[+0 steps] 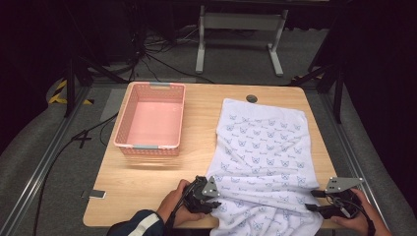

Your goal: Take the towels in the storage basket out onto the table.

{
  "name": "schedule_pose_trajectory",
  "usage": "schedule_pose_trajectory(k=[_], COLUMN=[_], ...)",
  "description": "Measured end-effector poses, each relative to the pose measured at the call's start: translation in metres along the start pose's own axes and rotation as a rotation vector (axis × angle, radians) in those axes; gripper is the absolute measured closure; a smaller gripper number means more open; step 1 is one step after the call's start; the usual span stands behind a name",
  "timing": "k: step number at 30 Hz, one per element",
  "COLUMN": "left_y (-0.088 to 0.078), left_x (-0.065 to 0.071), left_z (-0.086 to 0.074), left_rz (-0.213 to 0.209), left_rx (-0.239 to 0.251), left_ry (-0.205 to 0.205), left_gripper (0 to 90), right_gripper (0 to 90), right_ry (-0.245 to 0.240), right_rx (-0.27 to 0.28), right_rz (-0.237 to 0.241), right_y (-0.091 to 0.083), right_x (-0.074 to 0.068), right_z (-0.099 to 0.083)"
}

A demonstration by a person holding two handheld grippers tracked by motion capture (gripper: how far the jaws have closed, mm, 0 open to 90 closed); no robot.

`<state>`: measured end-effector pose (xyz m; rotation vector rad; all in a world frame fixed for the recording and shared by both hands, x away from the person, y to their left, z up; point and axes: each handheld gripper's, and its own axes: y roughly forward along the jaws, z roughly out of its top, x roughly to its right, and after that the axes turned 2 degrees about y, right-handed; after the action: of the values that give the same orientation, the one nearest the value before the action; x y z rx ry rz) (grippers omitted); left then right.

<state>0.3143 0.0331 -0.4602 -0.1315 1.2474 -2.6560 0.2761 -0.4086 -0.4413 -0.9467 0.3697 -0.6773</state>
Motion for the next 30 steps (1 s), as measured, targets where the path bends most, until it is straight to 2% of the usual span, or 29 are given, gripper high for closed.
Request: schedule_pose_trajectory(k=[1,2,3,5,6,8,9,10,11,12,13,14,15,16,17,18,19,20,21,22,23,24,25,26,27,28,29,30], left_y=[0.000,-0.001,-0.003,-0.004,-0.004,-0.007,-0.008,-0.007,-0.006,-0.006,-0.006,-0.009,-0.009,-0.012,-0.016,-0.019,-0.017,-0.017,-0.014,-0.011,-0.005,0.003,0.011,0.021,0.028,0.035,0.045,0.049], left_x=[0.000,-0.003,-0.008,-0.020,-0.025,-0.027,-0.026,-0.023,-0.019,-0.014,-0.013,-0.014,-0.014,-0.018,-0.025,-0.037,-0.049,-0.049,-0.059,-0.070,-0.080,-0.092,-0.105,-0.115,-0.122,-0.130,-0.141,-0.147], left_z=[0.000,-0.001,-0.002,-0.004,-0.005,-0.003,-0.002,-0.002,-0.002,0.001,0.004,0.009,0.009,0.013,0.021,0.035,0.046,0.046,0.056,0.065,0.073,0.081,0.087,0.091,0.095,0.099,0.101,0.101], left_rz=[0.000,0.019,0.029,0.038,0.059,0.045,0.001,-0.121,-0.145,-0.126,-0.117,-0.082,-0.082,-0.069,-0.056,-0.032,0.007,0.007,0.033,0.063,0.097,0.132,0.141,0.125,0.149,0.207,0.224,0.218], left_rx=[0.000,-0.001,-0.020,-0.005,-0.002,-0.039,-0.046,-0.034,-0.046,-0.055,-0.067,-0.070,-0.070,-0.037,0.021,0.091,0.116,0.116,0.138,0.153,0.185,0.186,0.194,0.209,0.200,0.168,0.164,0.152], left_ry=[0.000,-0.001,-0.002,-0.038,-0.056,-0.039,-0.041,-0.058,-0.045,-0.037,-0.025,-0.033,-0.033,-0.038,-0.038,-0.062,-0.087,-0.087,-0.107,-0.109,-0.130,-0.147,-0.185,-0.232,-0.231,-0.212,-0.242,-0.260], left_gripper=[70.2,70.2,71.0,72.1,74.4,75.6,76.1,76.4,78.0,77.2,72.2,67.1,62.0,62.0,58.4,51.4,47.7,43.1,43.1,39.1,38.2,37.4,37.4,37.5,38.3,41.4,42.6,42.6], right_gripper=[44.0,44.0,44.3,43.4,43.2,43.3,44.0,43.9,43.7,43.0,42.4,42.6,42.6,42.7,43.1,43.1,43.4,43.4,43.4,43.9,45.4,48.6,48.6,49.2,49.0,49.0,48.9,48.9], right_ry=[0.008,0.008,0.014,0.017,0.032,0.046,0.041,0.040,0.039,0.033,0.024,0.014,0.014,0.018,0.020,0.028,0.034,0.034,0.046,0.059,0.048,0.095,0.095,0.135,0.155,0.197,0.228,0.228], right_rx=[0.021,0.021,0.024,0.025,0.024,0.014,0.004,-0.008,-0.025,-0.043,-0.057,-0.039,-0.039,-0.015,0.013,0.100,0.131,0.131,0.169,0.188,0.204,0.240,0.240,0.244,0.229,0.231,0.236,0.236], right_rz=[0.002,0.002,-0.011,-0.064,-0.063,-0.050,-0.051,-0.048,-0.033,-0.022,-0.015,-0.018,-0.018,-0.012,-0.028,-0.084,-0.099,-0.099,-0.126,-0.150,-0.186,-0.230,-0.230,-0.209,-0.226,-0.256,-0.244,-0.244], right_y=[0.001,0.001,0.001,0.001,0.001,0.001,0.000,-0.001,-0.003,-0.003,-0.005,-0.007,-0.007,-0.011,-0.014,-0.020,-0.021,-0.021,-0.020,-0.017,-0.013,-0.003,-0.003,0.004,0.013,0.027,0.037,0.037], right_x=[0.002,0.002,0.004,0.007,0.009,0.013,0.013,0.013,0.013,0.012,0.012,0.013,0.013,0.015,0.019,0.031,0.037,0.037,0.050,0.060,0.071,0.097,0.097,0.110,0.121,0.137,0.146,0.146], right_z=[-0.002,-0.002,-0.003,-0.002,-0.002,-0.001,-0.001,-0.001,-0.001,-0.001,0.000,0.002,0.002,0.005,0.010,0.023,0.029,0.029,0.038,0.046,0.054,0.069,0.069,0.076,0.082,0.092,0.098,0.098])
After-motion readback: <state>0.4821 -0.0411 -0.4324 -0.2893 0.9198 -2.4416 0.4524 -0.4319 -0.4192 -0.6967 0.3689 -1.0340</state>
